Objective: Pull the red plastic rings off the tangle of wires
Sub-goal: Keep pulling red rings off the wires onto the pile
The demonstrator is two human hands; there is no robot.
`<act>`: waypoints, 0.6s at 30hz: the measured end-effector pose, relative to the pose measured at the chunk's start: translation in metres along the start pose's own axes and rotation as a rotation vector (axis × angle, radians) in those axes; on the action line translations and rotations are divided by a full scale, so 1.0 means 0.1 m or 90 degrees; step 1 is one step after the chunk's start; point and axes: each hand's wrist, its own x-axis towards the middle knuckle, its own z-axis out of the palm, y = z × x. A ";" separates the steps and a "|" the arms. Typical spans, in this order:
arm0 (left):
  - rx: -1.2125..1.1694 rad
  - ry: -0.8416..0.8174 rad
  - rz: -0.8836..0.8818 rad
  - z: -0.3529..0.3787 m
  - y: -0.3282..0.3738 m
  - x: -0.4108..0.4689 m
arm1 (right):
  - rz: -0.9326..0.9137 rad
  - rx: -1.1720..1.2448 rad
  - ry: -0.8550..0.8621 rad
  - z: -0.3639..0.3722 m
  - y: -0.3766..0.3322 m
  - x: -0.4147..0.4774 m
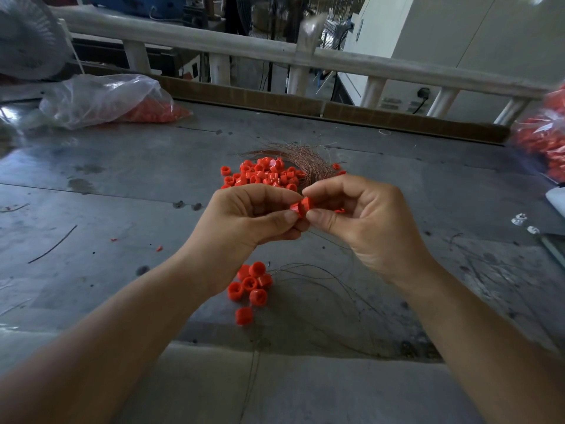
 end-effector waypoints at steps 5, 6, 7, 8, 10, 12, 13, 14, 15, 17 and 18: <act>0.006 0.009 -0.001 0.00 0.00 0.00 | -0.002 -0.013 -0.007 0.01 0.00 -0.01; 0.012 0.010 0.001 0.00 -0.01 0.00 | 0.002 -0.010 -0.009 0.01 0.00 -0.01; 0.021 0.011 0.004 0.01 -0.01 -0.01 | 0.005 -0.007 -0.010 0.01 0.00 -0.01; 0.030 0.011 0.007 0.01 -0.01 -0.01 | 0.007 -0.005 -0.008 0.01 0.00 -0.01; 0.042 0.011 0.011 0.02 -0.01 -0.01 | 0.009 -0.013 0.006 0.02 -0.01 -0.01; 0.042 0.013 0.014 0.03 -0.01 -0.01 | 0.008 -0.031 0.017 0.02 0.01 -0.02; 0.041 0.016 0.016 0.03 -0.01 -0.01 | 0.010 -0.040 0.018 0.03 0.01 -0.02; 0.038 0.018 0.018 0.03 -0.01 0.00 | 0.011 -0.043 0.017 0.03 0.02 -0.02; 0.036 0.020 0.018 0.03 -0.01 0.00 | 0.012 -0.042 0.015 0.03 0.02 -0.02; 0.037 0.019 0.019 0.02 -0.01 0.00 | 0.009 -0.040 0.009 0.02 0.01 -0.02; 0.038 0.018 0.020 0.02 -0.01 0.00 | 0.010 -0.036 0.006 0.02 0.02 -0.01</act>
